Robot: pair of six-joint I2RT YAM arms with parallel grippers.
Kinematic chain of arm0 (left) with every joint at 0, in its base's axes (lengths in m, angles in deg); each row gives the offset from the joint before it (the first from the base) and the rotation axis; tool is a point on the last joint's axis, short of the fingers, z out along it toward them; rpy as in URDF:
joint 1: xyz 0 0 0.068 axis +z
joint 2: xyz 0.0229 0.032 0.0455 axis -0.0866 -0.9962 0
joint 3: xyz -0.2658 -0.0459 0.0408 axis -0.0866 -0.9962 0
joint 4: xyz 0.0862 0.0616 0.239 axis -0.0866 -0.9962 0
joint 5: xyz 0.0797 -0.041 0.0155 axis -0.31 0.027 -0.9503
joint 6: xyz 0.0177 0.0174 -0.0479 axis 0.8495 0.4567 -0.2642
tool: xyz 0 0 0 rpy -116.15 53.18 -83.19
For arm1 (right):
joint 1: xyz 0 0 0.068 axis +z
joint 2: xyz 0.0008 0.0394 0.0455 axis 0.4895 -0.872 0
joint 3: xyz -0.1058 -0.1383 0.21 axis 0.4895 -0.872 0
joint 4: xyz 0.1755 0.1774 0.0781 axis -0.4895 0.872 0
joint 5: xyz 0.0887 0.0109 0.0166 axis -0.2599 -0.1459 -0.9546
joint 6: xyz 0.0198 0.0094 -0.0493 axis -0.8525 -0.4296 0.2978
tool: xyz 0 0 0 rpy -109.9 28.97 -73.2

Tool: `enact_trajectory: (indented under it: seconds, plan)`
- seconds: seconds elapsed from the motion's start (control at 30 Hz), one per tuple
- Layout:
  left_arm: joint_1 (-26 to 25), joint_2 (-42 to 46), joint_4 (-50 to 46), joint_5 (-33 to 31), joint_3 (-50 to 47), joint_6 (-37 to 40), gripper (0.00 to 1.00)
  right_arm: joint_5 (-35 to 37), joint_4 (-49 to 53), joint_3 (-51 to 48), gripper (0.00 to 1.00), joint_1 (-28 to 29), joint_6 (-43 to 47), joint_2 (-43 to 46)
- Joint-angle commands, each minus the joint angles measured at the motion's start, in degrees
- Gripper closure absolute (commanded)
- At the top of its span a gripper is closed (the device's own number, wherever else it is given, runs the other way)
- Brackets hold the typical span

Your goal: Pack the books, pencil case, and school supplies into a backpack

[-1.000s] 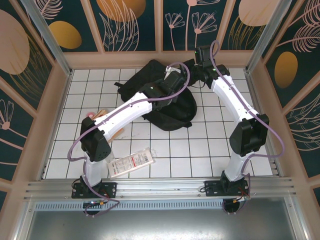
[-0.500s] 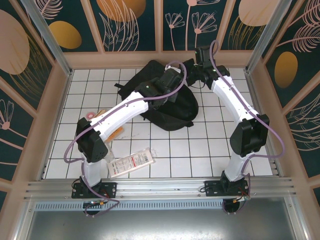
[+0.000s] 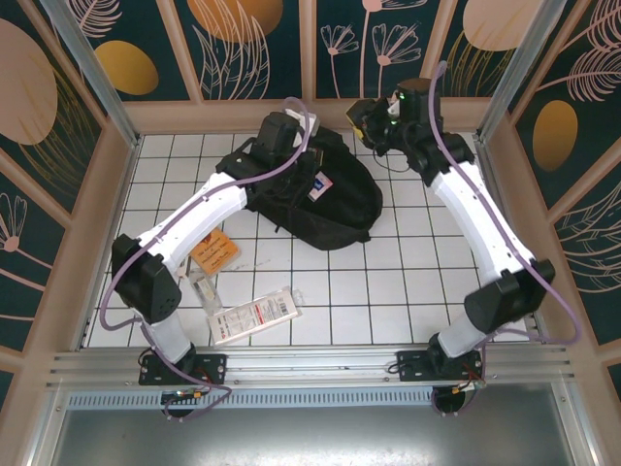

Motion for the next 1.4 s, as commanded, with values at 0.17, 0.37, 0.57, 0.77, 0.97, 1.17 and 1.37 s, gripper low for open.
enact_trajectory:
  seconds: [0.17,0.37,0.57,0.77,0.97,1.17,1.37]
  plan:
    - [5.22,-4.45,2.55,5.88,8.35,-7.84,1.0,-11.2,-10.86,-28.06,0.56,4.95,17.99,17.94]
    - [6.98,-5.55,6.38,17.95,4.54,-11.46,1.0,-10.67,-9.65,-47.53,0.55,13.77,20.69,23.35]
    - [7.0,-3.06,11.21,19.82,-2.22,-12.3,1.0,-14.26,-20.12,-60.58,0.49,15.35,16.79,18.62]
    - [7.02,-0.69,13.53,20.63,-5.64,-13.3,1.0,-15.47,-20.88,-58.13,0.46,18.26,19.07,6.85]
    - [6.98,-0.48,13.6,21.49,-5.99,-13.75,1.0,-20.14,-27.41,-58.02,0.41,21.77,17.68,-2.36]
    - [7.15,0.27,13.2,21.12,-5.8,-13.12,1.0,-20.34,-31.41,-55.94,0.41,24.83,16.59,-9.62]
    - [7.68,0.95,12.94,21.06,-5.75,-12.77,1.0,-25.63,-37.86,-55.25,0.41,26.95,15.91,-14.58]
